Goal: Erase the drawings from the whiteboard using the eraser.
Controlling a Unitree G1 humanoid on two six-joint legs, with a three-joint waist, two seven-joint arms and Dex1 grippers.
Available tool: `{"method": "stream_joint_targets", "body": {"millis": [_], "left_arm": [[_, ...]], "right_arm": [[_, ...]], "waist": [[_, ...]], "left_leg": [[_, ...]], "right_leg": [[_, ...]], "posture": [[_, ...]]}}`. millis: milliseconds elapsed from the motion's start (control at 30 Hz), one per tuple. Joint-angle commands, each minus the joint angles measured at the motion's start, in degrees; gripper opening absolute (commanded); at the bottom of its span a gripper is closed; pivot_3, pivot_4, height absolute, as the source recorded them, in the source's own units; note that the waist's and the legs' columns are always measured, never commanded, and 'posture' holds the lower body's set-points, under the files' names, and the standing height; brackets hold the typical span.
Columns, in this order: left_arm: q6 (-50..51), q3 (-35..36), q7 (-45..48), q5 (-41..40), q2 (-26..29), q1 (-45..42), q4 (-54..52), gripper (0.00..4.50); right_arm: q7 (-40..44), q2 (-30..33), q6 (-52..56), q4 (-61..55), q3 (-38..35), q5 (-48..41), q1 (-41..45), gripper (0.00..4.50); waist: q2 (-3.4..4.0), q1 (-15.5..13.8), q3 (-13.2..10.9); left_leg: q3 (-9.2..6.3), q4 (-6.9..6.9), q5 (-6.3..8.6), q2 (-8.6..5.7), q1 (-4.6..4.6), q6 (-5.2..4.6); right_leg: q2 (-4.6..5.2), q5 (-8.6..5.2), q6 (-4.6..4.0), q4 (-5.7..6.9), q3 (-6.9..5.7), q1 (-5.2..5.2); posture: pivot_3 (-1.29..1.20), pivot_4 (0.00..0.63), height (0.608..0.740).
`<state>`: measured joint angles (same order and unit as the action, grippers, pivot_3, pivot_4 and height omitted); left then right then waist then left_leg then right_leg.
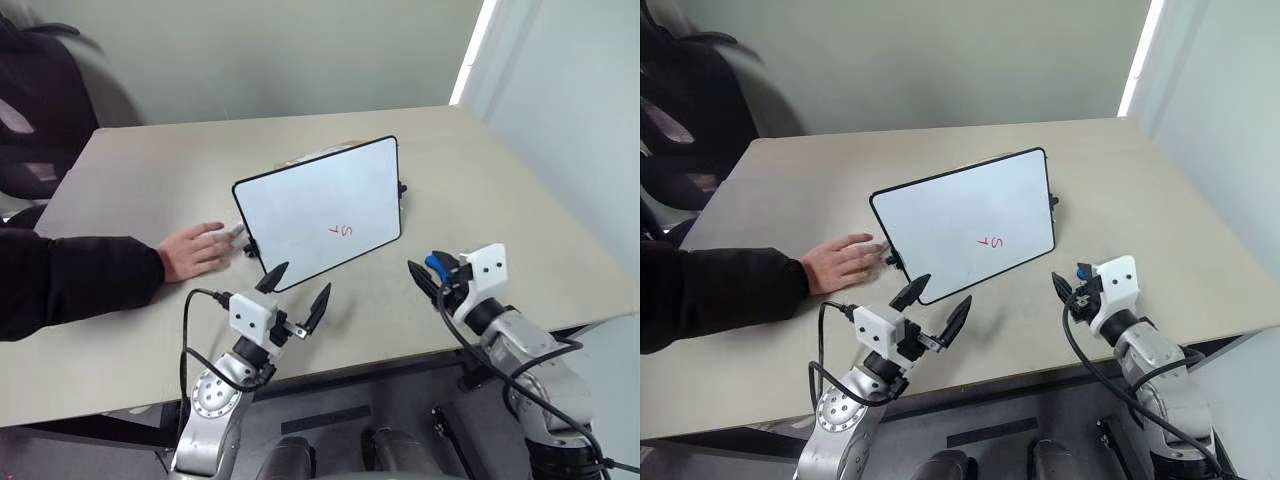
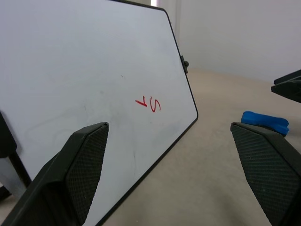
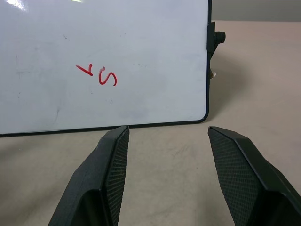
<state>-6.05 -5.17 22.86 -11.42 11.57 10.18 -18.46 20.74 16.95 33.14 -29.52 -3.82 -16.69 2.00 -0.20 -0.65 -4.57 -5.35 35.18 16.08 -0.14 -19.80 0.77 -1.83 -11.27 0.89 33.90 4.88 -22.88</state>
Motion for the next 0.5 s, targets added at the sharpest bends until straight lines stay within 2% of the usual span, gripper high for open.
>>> {"method": "stream_joint_targets", "body": {"millis": [33,500], "left_arm": [[-0.2,0.3,-0.5,-0.2,0.1,0.4,-3.7,4.5],[1.1,-0.5,-0.8,-0.3,0.4,0.4,-4.5,4.5]], "right_arm": [[-0.5,-0.1,-1.4,-0.4,-0.4,-0.4,0.7,2.81],[-2.2,-1.0,1.0,-1.9,-1.0,-1.7,2.3,2.81]], "waist": [[0.0,0.0,0.0],[0.01,0.0,0.0]], "left_leg": [[0.0,-0.01,0.0,0.0,0.0,0.0],[-0.01,-0.01,0.03,0.01,0.0,0.05]], "right_leg": [[0.0,0.0,0.0,0.0,0.0,0.0],[0.0,0.0,0.0,0.0,0.0,-0.01]], "posture": [[0.0,0.15,0.739],[0.0,0.15,0.739]]}}
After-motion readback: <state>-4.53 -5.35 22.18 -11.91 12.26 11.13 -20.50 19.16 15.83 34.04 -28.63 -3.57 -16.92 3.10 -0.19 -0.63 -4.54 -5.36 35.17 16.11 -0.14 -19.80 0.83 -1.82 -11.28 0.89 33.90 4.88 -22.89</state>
